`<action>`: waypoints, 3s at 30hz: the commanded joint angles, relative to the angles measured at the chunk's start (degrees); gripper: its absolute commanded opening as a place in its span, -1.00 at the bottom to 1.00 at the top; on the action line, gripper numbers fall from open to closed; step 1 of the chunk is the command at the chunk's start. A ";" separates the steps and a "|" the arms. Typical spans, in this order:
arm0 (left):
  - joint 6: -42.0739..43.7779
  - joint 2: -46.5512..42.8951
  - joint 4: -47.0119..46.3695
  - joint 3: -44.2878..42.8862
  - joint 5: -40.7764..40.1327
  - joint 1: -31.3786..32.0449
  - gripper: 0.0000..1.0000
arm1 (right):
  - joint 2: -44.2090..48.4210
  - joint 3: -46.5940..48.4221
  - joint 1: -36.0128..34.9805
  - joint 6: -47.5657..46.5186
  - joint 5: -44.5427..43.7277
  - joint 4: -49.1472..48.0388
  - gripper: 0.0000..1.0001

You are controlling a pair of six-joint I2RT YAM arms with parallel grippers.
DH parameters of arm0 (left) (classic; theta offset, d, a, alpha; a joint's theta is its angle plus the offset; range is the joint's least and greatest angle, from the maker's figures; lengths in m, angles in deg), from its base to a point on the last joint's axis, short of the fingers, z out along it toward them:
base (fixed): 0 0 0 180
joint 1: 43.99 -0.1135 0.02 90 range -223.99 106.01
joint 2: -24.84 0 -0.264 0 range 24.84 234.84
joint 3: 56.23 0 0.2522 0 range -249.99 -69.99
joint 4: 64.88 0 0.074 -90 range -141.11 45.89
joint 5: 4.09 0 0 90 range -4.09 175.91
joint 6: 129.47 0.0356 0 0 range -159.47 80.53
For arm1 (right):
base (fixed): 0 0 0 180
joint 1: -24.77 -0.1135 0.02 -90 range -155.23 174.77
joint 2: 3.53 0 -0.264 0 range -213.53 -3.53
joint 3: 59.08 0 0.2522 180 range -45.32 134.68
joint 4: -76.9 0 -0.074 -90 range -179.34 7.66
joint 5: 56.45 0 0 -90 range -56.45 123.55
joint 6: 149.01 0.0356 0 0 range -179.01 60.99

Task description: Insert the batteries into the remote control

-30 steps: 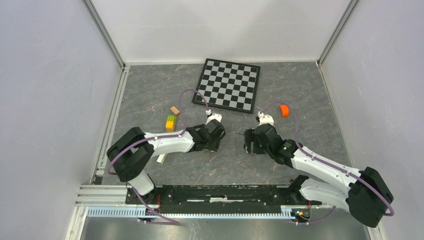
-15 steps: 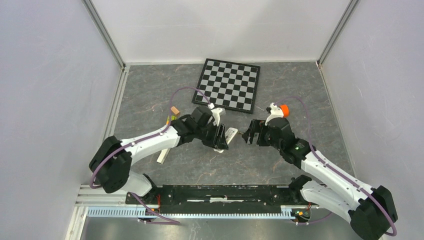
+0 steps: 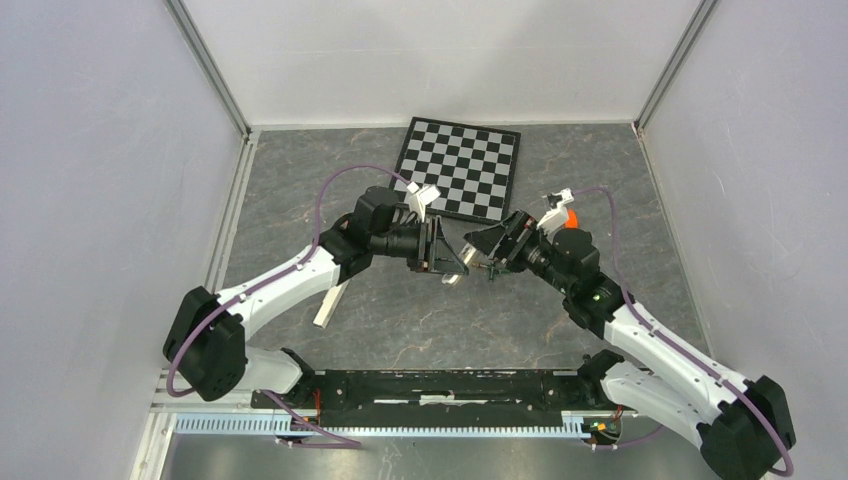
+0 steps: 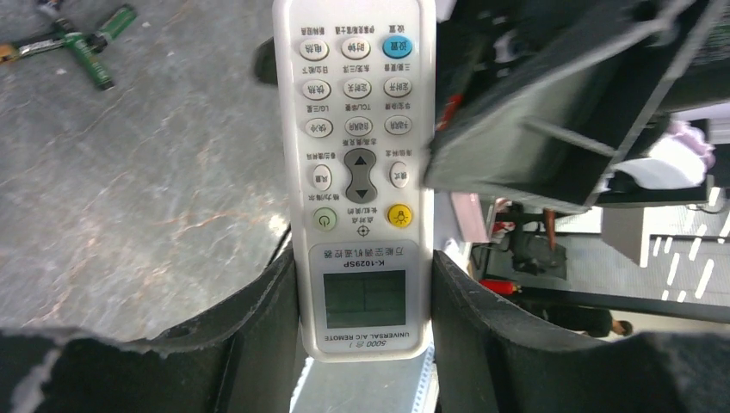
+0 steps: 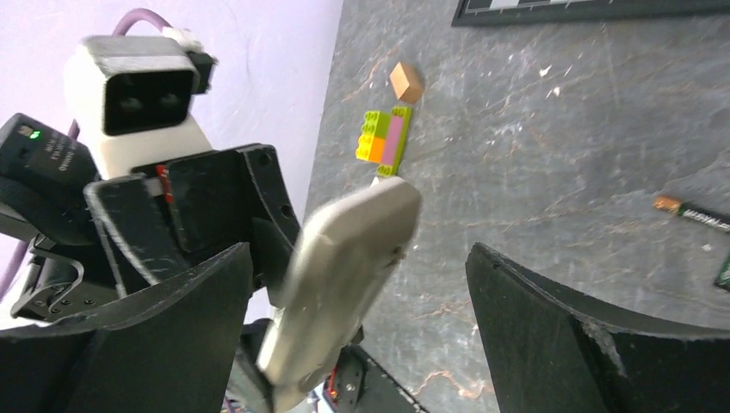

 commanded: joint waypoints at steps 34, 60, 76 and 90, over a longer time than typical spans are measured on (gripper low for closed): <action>21.02 -22.20 -8.93 15.27 -30.63 4.81 0.99 | -10.69 4.55 -6.11 31.01 -9.67 5.56 -0.73; 14.85 -16.40 -20.96 24.54 -50.77 13.69 0.45 | -18.90 3.16 -9.22 41.79 -4.32 0.96 -0.66; 12.32 -15.05 -18.59 23.88 -50.66 13.60 -0.96 | -22.04 2.75 -10.28 38.17 -1.79 -1.40 0.18; 6.81 -15.38 1.64 16.14 -23.87 8.04 -0.96 | -6.44 -3.69 -9.07 -9.74 -9.36 5.40 0.67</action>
